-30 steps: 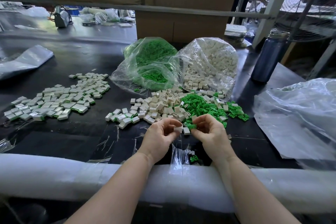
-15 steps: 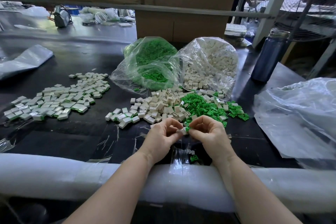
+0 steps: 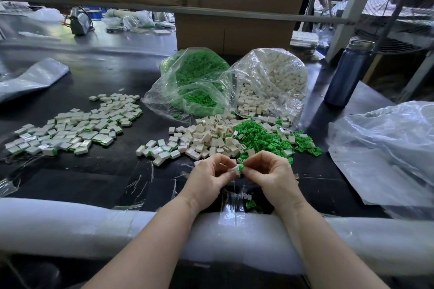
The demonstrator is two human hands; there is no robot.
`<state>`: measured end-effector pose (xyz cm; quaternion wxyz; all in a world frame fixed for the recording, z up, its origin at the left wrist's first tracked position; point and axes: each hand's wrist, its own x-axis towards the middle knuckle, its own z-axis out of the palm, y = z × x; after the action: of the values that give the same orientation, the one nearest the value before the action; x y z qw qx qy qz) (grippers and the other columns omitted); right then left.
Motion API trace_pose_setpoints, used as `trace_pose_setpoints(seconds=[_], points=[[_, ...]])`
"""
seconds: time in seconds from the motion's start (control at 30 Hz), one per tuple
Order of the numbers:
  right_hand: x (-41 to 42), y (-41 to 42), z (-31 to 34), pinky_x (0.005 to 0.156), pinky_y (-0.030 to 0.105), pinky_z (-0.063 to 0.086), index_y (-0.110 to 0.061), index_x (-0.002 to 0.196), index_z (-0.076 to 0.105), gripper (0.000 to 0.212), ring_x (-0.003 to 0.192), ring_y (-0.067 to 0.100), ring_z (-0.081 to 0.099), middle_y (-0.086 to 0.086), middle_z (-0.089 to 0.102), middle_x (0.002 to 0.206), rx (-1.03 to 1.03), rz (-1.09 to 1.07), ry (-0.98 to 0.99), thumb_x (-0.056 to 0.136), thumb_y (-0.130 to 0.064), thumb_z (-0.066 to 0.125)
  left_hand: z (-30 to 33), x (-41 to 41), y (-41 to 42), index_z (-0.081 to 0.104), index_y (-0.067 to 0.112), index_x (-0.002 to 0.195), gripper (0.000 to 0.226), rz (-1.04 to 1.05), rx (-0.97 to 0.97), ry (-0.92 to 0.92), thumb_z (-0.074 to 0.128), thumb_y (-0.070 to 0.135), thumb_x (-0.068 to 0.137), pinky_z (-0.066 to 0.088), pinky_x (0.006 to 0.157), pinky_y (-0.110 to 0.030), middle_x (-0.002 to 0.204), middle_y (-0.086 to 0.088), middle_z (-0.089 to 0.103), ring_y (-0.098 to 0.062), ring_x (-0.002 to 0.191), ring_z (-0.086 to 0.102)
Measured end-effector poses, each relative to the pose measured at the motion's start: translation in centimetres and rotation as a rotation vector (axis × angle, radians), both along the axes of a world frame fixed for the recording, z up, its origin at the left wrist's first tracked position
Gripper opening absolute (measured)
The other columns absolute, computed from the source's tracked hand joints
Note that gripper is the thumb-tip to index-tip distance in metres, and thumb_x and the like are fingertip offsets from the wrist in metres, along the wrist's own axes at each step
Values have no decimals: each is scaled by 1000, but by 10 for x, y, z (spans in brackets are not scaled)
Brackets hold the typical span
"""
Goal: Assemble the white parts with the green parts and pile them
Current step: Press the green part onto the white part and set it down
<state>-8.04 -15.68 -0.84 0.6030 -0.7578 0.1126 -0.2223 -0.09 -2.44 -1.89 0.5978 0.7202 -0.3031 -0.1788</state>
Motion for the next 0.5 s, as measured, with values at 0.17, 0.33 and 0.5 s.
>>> trace_pose_setpoints(seconds=[0.17, 0.33, 0.5], points=[[0, 0, 0, 62, 17, 51, -8, 72, 66, 16, 64, 7, 62, 4, 67, 69, -1, 17, 21, 75, 6, 72, 1, -1, 1, 61, 11, 92, 9, 5, 4, -5, 65, 9, 84, 52, 79, -17, 85, -2, 67, -11, 82, 65], [1, 0, -1, 59, 17, 49, -11, 71, 67, 19, 61, 3, 61, -3, 66, 65, -8, 42, 40, 77, 6, 69, 2, -1, 1, 62, 10, 93, 8, 8, 13, -14, 64, 9, 85, 52, 77, -17, 86, -5, 67, -12, 81, 64], [2, 0, -2, 54, 16, 47, -13, 70, 67, 21, 56, 2, 59, -5, 65, 61, 1, 52, 44, 75, 7, 71, 2, -1, 0, 63, 15, 85, 11, 1, 10, -17, 62, 5, 86, 53, 79, -21, 84, -6, 68, -15, 81, 65]])
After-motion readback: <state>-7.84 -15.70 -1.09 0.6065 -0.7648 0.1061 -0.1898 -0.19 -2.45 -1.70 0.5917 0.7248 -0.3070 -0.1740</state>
